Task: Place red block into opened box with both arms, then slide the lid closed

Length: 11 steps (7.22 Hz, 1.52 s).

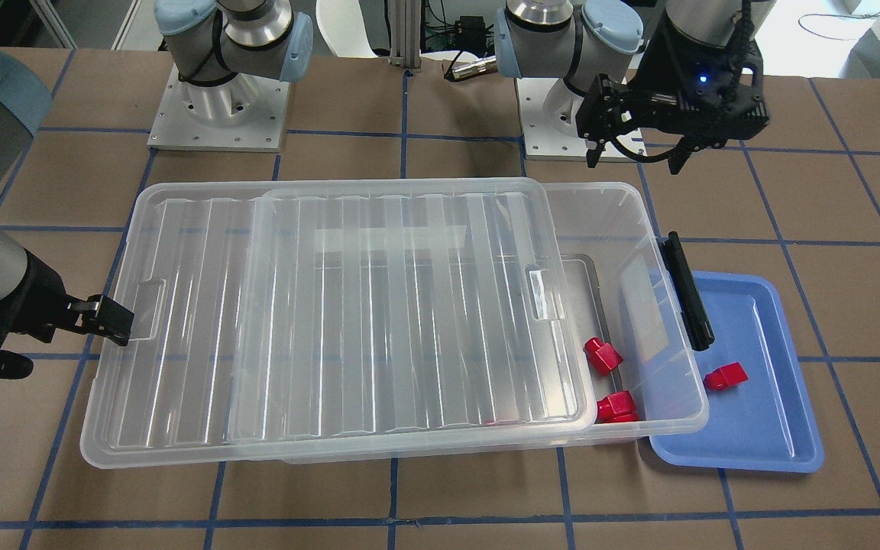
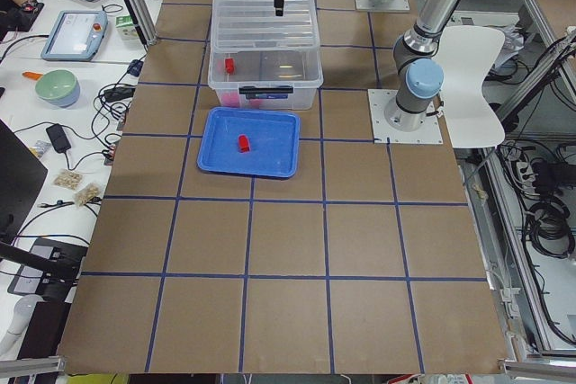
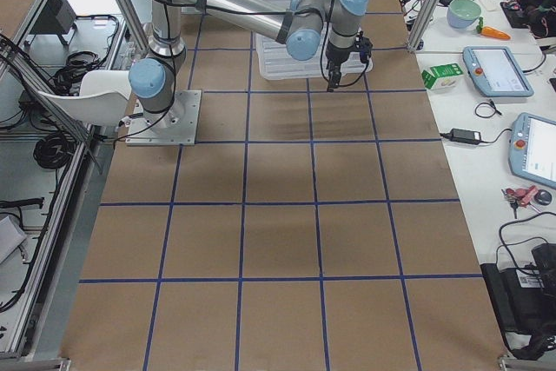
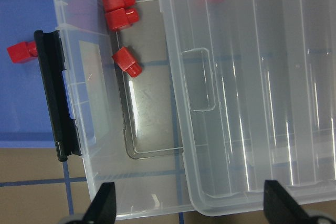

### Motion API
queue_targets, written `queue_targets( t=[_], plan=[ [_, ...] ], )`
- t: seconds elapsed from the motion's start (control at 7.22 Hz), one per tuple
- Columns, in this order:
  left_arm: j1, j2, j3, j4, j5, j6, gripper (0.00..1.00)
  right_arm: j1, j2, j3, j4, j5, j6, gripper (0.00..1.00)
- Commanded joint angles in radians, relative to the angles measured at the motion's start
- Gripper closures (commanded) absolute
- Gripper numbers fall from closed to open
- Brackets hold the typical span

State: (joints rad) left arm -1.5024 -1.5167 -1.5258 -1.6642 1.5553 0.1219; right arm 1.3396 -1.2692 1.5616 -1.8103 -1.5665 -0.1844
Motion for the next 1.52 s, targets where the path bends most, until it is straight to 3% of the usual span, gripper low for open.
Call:
queue_targets(
  t=[0.0, 0.28, 0.42, 1.11, 1.39],
  plan=[
    [0.223, -0.016, -0.010, 0.006, -0.001, 0.254, 0.00, -0.031, -0.007, 0.000, 0.000, -0.003, -0.033, 0.00],
    [0.353, -0.084, -0.016, 0.046, -0.007, 0.594, 0.00, -0.042, -0.007, 0.000, 0.000, -0.004, -0.033, 0.00],
    [0.379, -0.136, -0.016, 0.135, -0.009, 0.690, 0.00, -0.052, -0.007, 0.000, 0.000, -0.004, -0.043, 0.00],
    [0.401, -0.364, -0.030, 0.363, -0.017, 1.227, 0.00, -0.076, -0.007, 0.000, 0.000, -0.024, -0.090, 0.00],
    [0.407, -0.396, -0.115, 0.383, -0.014, 1.327, 0.00, -0.073, -0.015, -0.002, 0.006, -0.023, -0.089, 0.00]
  ],
)
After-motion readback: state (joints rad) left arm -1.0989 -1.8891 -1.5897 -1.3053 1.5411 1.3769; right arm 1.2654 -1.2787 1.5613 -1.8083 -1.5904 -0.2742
